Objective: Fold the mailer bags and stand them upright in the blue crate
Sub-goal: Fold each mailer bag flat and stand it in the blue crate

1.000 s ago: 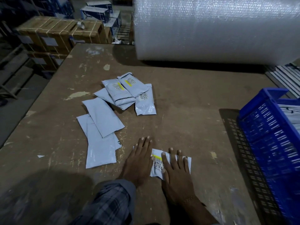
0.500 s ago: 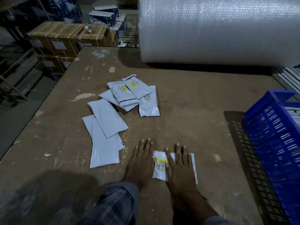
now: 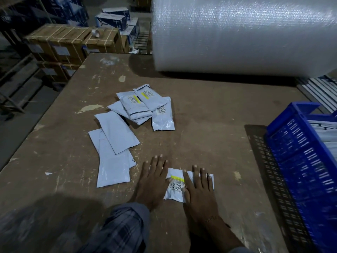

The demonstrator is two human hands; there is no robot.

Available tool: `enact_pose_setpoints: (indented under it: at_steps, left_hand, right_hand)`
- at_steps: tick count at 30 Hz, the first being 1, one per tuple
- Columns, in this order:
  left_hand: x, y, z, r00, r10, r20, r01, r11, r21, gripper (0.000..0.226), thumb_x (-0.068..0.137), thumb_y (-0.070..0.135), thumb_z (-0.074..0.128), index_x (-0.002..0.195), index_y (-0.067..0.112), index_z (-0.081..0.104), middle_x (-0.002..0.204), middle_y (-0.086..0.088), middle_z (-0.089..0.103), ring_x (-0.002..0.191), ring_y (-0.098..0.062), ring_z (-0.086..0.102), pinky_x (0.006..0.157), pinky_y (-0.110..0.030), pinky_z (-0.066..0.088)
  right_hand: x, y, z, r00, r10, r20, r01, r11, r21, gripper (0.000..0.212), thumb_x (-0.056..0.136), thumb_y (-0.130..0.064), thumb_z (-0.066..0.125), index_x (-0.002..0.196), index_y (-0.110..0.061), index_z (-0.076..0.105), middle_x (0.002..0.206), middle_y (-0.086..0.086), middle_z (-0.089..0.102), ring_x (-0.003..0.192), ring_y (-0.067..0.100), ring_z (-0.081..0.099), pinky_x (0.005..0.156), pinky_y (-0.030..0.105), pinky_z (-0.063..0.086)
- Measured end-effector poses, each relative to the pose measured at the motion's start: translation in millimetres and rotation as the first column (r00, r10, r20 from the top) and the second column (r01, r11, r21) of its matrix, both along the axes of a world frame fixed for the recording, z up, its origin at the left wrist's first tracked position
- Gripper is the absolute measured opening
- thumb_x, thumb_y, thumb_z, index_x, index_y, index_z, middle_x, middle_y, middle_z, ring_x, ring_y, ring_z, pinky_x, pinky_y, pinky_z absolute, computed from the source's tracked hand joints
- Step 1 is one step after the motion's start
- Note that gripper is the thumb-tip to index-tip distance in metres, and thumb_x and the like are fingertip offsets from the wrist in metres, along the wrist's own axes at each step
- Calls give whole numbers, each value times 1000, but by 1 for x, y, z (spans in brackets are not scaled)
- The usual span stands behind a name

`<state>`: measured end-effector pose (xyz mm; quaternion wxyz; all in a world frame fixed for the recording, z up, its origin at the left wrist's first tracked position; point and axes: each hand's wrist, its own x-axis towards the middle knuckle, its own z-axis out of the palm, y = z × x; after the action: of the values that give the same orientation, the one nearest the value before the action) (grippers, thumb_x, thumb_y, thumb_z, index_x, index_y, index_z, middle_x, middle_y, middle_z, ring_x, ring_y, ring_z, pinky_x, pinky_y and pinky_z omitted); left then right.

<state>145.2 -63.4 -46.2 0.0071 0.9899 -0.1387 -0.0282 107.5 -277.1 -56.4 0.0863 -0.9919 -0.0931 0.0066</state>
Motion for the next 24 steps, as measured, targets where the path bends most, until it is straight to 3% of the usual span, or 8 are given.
enact_pose_setpoints:
  at_steps: [3,5,9,11,14,17,21,24]
  left_hand:
    - [-7,8,1,999,-44,12,46,982,-182,57,104,53,41,146,19,59,153,-4,58,138,-26,56,117,-52,41]
    - [-12,12,9,999,48,-23,-53,909,-413,47,99,51,56,136,24,65,138,3,65,125,-22,61,111,-43,46]
    - [1,-5,35,979,112,-172,-190,808,-558,43,98,35,72,138,23,62,129,9,62,116,-16,59,102,-22,37]
    - [11,-15,47,974,64,-217,-185,779,-599,38,96,30,76,132,27,66,118,19,58,106,-9,61,99,-30,50]
    - [21,-39,70,991,-8,-132,-73,799,-596,30,94,22,74,121,34,69,115,14,64,106,-16,65,94,-37,55]
    - [20,-77,128,995,-95,23,88,772,-629,20,96,24,72,115,16,73,113,-2,69,103,-15,60,91,-29,48]
    - [5,-133,216,952,-166,256,301,652,-696,26,98,30,62,93,8,75,85,-4,70,81,-4,53,73,-9,38]
    - [-9,-179,256,940,-204,275,342,616,-710,27,99,38,66,94,13,73,87,2,69,83,-4,56,80,-9,42]
  right_hand:
    - [15,0,18,999,-4,-37,3,1000,-19,70,87,-45,67,152,-29,46,155,10,45,138,39,46,111,50,38]
    - [26,-1,32,998,-8,-64,10,1000,24,71,78,-42,76,144,-31,52,143,4,52,125,32,52,105,45,43]
    - [33,-13,50,998,39,-55,-36,998,47,52,71,-42,75,119,-25,67,119,-1,63,110,30,58,97,45,45]
    - [31,-21,64,999,47,-23,-45,997,55,45,76,-42,66,118,-25,65,114,-3,65,109,29,57,98,44,44]
    - [28,-40,95,997,21,69,-30,991,132,56,86,-35,58,140,-19,58,128,2,65,116,29,58,103,44,45]
    - [18,-72,149,985,-24,170,-12,978,210,67,85,-21,69,149,-17,50,138,5,62,125,30,54,107,48,45]
    - [-9,-132,231,947,-131,293,59,968,243,51,84,-12,77,132,-22,63,121,-1,66,114,24,55,92,43,47]
    - [-25,-182,268,944,-145,298,79,972,223,36,84,-7,76,115,-23,68,105,-3,67,100,22,58,80,40,49]
